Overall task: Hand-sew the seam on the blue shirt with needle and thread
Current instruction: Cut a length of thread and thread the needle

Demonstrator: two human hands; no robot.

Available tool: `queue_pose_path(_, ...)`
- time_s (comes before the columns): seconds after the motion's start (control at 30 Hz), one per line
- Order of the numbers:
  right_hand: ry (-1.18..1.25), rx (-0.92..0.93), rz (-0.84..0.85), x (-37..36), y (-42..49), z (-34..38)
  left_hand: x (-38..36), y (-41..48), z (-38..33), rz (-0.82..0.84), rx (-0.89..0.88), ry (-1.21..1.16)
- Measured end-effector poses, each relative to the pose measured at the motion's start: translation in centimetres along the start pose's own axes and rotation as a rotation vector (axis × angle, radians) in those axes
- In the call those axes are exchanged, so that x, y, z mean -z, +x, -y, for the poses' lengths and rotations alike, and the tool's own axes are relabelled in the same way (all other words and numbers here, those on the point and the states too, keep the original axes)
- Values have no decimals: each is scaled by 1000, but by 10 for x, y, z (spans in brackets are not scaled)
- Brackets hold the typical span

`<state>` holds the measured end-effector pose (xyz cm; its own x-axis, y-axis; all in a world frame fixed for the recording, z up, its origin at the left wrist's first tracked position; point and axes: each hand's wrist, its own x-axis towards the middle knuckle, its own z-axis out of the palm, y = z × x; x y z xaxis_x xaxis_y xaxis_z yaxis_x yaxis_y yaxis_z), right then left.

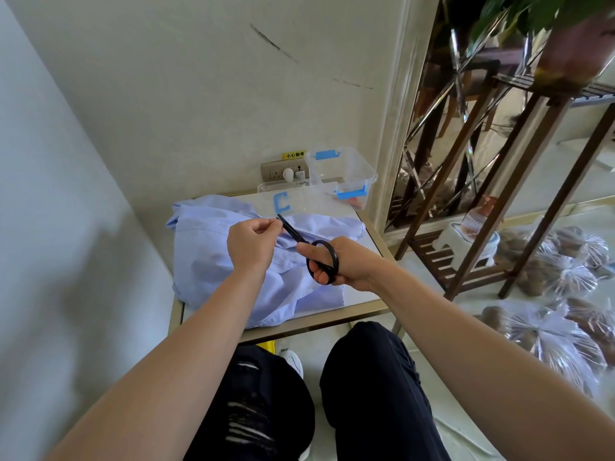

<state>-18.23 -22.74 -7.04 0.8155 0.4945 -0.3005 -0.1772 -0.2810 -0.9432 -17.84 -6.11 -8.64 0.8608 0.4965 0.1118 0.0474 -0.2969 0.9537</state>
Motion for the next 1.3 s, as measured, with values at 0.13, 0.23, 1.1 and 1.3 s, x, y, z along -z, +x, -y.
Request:
queue_pose_path(0.13, 4, -27, -46, 1, 3, -2, -1, 0, 1, 9, -2, -2)
queue_pose_path(0.23, 72, -33, -141, 4, 9, -4, 0, 2, 4, 12, -3, 6)
queue_pose_path(1.1, -432, 69, -558, 37, 201, 11, -34, 119, 57, 115, 33, -36)
queue_pose_path(1.3, -581, 92, -403, 33, 204, -3, -39, 118, 67, 141, 46, -49)
